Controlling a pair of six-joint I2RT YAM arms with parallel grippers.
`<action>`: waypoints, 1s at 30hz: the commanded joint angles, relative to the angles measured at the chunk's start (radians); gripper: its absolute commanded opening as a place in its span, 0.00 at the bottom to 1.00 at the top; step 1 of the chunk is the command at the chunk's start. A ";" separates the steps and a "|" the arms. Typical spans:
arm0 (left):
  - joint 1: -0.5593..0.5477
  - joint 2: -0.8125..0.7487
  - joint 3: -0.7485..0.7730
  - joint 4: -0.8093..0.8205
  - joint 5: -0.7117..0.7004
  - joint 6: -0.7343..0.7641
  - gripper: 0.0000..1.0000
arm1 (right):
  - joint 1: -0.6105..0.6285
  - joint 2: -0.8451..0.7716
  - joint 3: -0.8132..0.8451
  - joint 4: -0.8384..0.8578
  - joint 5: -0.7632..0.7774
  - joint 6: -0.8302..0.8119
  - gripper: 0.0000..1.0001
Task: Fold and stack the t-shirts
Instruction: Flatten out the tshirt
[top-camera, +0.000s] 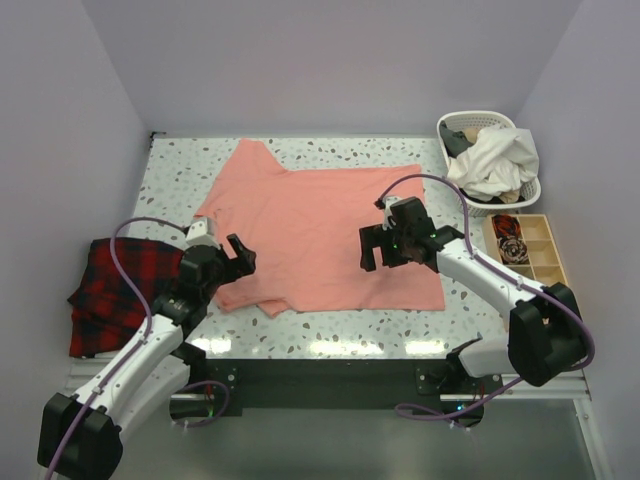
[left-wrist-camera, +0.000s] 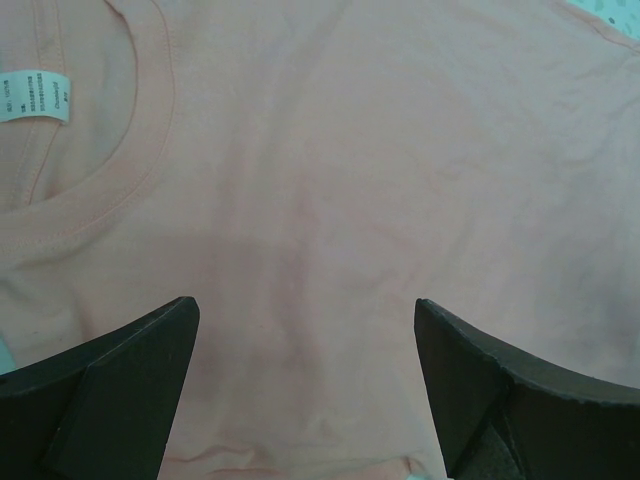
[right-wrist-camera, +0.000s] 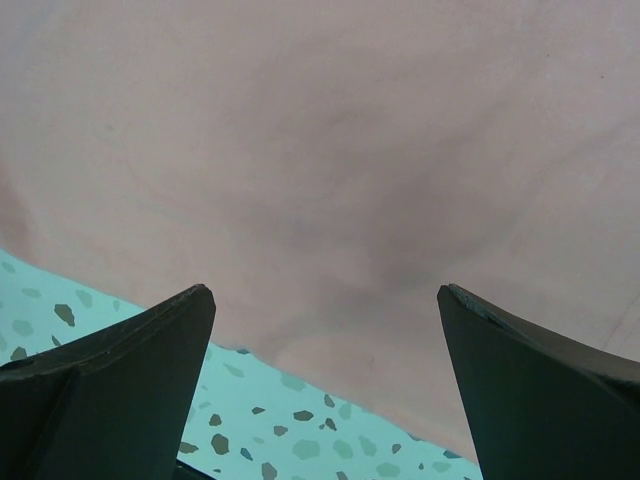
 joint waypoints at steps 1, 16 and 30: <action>-0.007 0.029 0.040 -0.049 -0.066 -0.034 0.93 | 0.006 -0.037 0.007 0.008 0.014 -0.001 0.99; -0.064 -0.123 -0.055 -0.245 0.102 -0.195 0.84 | 0.005 -0.099 -0.023 0.003 0.019 0.036 0.99; -0.265 -0.149 0.043 -0.521 0.035 -0.430 0.86 | 0.006 -0.093 -0.054 0.034 -0.010 0.062 0.99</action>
